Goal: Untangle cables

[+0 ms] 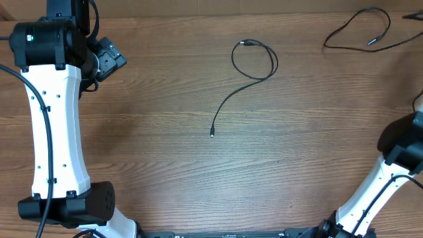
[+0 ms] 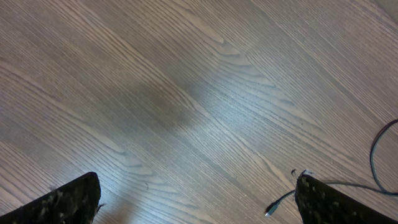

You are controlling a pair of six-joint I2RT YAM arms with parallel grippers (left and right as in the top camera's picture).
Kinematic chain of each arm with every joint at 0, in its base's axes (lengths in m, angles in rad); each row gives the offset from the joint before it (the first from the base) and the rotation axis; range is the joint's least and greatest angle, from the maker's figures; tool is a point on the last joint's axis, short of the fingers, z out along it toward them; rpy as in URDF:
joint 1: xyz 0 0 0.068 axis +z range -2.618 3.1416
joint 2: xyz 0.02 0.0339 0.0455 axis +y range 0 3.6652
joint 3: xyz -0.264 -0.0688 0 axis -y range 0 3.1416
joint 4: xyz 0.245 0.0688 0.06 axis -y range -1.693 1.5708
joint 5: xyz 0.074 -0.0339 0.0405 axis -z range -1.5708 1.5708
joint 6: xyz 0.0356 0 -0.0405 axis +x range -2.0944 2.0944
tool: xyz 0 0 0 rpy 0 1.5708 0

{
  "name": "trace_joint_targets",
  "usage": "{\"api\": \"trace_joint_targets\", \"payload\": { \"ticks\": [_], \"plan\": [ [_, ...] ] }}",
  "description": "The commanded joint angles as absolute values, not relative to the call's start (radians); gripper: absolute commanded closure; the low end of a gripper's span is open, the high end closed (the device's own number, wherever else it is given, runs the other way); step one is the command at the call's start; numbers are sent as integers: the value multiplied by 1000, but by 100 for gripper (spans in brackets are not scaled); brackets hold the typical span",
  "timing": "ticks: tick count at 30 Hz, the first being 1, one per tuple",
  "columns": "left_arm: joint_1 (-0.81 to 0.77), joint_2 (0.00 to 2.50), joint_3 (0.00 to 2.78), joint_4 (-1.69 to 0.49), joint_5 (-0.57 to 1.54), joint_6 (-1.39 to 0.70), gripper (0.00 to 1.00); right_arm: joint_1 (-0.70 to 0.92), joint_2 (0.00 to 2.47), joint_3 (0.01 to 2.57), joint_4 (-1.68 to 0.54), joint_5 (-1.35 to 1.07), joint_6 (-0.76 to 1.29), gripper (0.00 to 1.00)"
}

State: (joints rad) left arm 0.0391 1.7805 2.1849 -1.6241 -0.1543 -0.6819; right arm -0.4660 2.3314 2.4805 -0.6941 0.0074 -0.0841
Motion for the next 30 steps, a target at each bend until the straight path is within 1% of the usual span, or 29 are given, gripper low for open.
{"api": "trace_joint_targets", "payload": {
  "ticks": [1, 2, 3, 5, 6, 10, 13, 14, 15, 16, 17, 19, 21, 22, 25, 29, 30],
  "plan": [
    [32, 1787, 2187, -1622, -164, -684, 1, -449, 2469, 2438, -731, 61, -31, 90],
    [32, 1787, 2187, -1623, -164, -684, 0, -446, 2498, 2438, -748, 84, -4, 74],
    [32, 1787, 2187, -1623, -164, -684, 0, -444, 2518, 2438, -767, 111, 17, 51],
    [32, 1787, 2187, -1622, -164, -684, 1, -440, 2542, 2438, -803, 154, 55, 10],
    [32, 1787, 2187, -1623, -164, -684, 0, -439, 2544, 2438, -812, 157, 61, 0],
    [33, 1787, 2187, -1622, -164, -684, 0, -436, 2514, 2465, -861, 156, 102, 0],
    [33, 1787, 2187, -1623, -164, -684, 1, -417, 2457, 2476, -985, -8, 105, 0],
    [33, 1787, 2187, -1623, -164, -684, 0, -398, 2446, 2476, -1042, -140, 33, 0],
    [32, 1787, 2187, -1623, -164, -684, 0, -381, 2446, 2475, -1074, -221, -39, 4],
    [32, 1787, 2187, -1623, -164, -684, 1, -362, 2447, 2474, -1103, -288, -115, 11],
    [32, 1787, 2187, -1623, -164, -684, 1, -340, 2451, 2465, -1118, -324, -175, 20],
    [32, 1787, 2187, -1623, -164, -684, 0, -289, 2459, 2429, -1110, -333, -226, 37],
    [32, 1787, 2187, -1623, -164, -684, 0, -243, 2465, 2388, -1077, -329, -244, 65],
    [32, 1787, 2187, -1623, -164, -684, 1, -218, 2465, 2358, -1050, -330, -244, 73],
    [32, 1787, 2187, -1623, -164, -684, 0, -154, 2465, 2267, -939, -295, -239, 88],
    [32, 1787, 2187, -1622, -164, -684, 1, -86, 2465, 2130, -745, -150, -171, 96],
    [32, 1787, 2187, -1622, -164, -684, 0, -77, 2465, 2106, -709, -123, -155, 96]
  ]
}}
